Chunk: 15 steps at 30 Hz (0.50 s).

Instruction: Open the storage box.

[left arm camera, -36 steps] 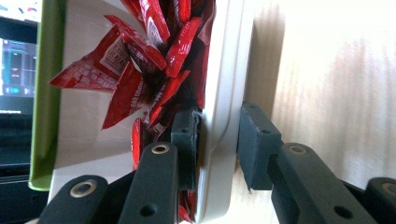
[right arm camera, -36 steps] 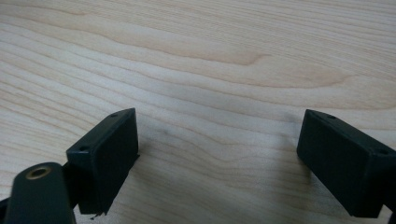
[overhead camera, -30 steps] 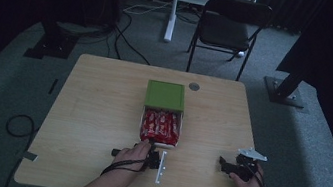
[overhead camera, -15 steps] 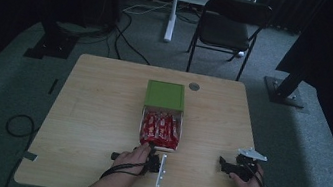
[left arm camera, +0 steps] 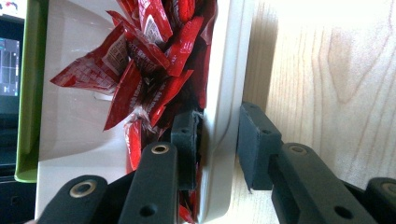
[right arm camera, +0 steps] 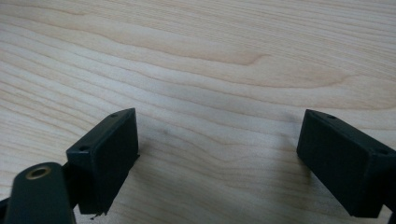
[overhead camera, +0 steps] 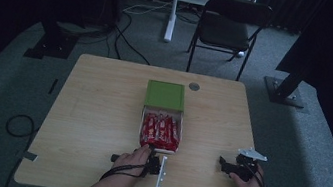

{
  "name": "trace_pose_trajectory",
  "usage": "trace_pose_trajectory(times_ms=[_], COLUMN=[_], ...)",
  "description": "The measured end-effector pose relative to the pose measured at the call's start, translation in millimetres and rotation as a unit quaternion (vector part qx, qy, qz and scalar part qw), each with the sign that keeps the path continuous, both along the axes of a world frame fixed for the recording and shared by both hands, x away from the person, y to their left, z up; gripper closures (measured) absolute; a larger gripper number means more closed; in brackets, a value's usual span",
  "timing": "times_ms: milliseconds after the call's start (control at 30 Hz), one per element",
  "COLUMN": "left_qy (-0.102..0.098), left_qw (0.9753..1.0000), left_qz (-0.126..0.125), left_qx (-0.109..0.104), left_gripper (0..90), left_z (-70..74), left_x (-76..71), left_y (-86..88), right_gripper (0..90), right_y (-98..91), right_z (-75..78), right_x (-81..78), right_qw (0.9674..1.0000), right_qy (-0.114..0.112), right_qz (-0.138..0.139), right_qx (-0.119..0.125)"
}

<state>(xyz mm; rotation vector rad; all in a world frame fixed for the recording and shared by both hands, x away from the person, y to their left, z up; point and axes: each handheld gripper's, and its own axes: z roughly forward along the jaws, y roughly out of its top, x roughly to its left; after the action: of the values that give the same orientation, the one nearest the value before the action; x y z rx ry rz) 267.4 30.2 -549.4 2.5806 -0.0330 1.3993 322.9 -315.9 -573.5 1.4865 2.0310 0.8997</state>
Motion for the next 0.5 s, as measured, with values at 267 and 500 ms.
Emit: trace_pose_trajectory(times_ms=[267,500], left_qy=[0.005,0.013], left_qw=[1.0,0.9999], left_qz=[-0.001,0.0], left_qx=[0.001,-0.001], left_gripper=[70.9,70.4], left_z=[1.1,3.2], left_x=[-4.0,-9.1], left_y=[-0.8,0.2], right_gripper=[12.0,12.0], right_y=[0.0,0.0], right_z=[0.0,0.0], right_x=[0.0,0.0], right_qw=[1.0,1.0], right_qy=[0.0,0.0], right_qz=[0.0,0.0], right_qx=[0.0,0.0])
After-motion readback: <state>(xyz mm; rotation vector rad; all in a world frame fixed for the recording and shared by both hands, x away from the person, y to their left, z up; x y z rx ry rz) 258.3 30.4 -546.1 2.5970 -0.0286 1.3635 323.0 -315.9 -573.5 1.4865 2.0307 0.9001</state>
